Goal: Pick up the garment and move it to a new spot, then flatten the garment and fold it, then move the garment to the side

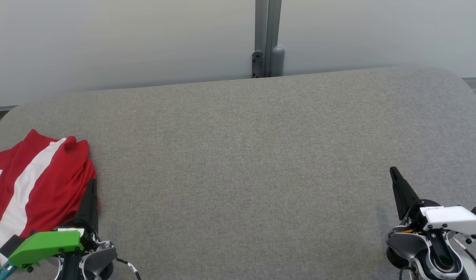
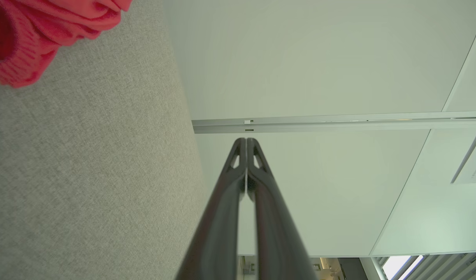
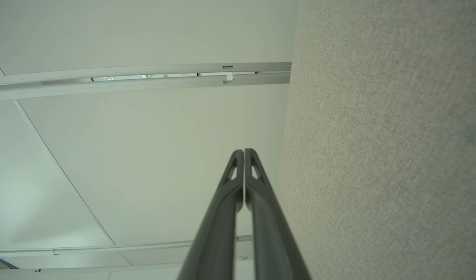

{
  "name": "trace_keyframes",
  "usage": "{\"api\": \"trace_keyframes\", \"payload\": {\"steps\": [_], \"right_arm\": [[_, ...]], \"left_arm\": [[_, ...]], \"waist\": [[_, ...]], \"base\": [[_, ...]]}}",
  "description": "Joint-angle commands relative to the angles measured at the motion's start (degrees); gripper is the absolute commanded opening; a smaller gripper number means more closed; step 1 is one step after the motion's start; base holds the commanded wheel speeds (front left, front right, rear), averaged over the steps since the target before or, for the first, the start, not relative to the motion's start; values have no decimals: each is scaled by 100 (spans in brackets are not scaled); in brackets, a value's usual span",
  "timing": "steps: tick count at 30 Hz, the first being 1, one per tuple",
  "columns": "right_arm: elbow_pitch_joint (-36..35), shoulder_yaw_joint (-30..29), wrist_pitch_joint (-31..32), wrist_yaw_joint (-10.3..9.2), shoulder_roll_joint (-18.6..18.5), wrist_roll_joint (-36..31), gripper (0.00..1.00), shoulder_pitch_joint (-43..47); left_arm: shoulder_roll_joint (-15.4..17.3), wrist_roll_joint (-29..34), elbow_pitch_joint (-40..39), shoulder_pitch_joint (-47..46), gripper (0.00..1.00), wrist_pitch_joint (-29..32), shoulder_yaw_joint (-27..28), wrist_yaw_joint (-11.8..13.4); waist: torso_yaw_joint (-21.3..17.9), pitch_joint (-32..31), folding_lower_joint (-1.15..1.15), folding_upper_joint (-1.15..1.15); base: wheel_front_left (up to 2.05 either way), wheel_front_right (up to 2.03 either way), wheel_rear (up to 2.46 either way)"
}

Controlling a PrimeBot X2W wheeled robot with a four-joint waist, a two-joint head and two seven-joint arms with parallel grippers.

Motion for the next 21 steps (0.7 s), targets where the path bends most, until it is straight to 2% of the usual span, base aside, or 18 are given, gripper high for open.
{"api": "trace_keyframes", "payload": {"steps": [1, 10, 11, 21], "right_arm": [[8, -1, 6, 3, -10, -29, 0, -38], [8, 0, 6, 3, -10, -29, 0, -38], [16, 1, -2, 0, 3, 2, 100, 9], [6, 139, -278, -1, 30, -77, 100, 201]], "left_arm": [[11, 6, 1, -71, 0, 8, 3, -27], [11, 7, 1, -71, 0, 8, 3, -27], [-2, 1, 14, 8, 100, -3, -2, 1], [-19, 108, 93, 165, 100, -284, -199, 7]], "waist": [[0, 0, 0, 0], [0, 0, 0, 0], [0, 0, 0, 0], [7, 3, 0, 0]], "base": [[0, 0, 0], [0, 0, 0], [0, 0, 0], [0, 0, 0]]}}
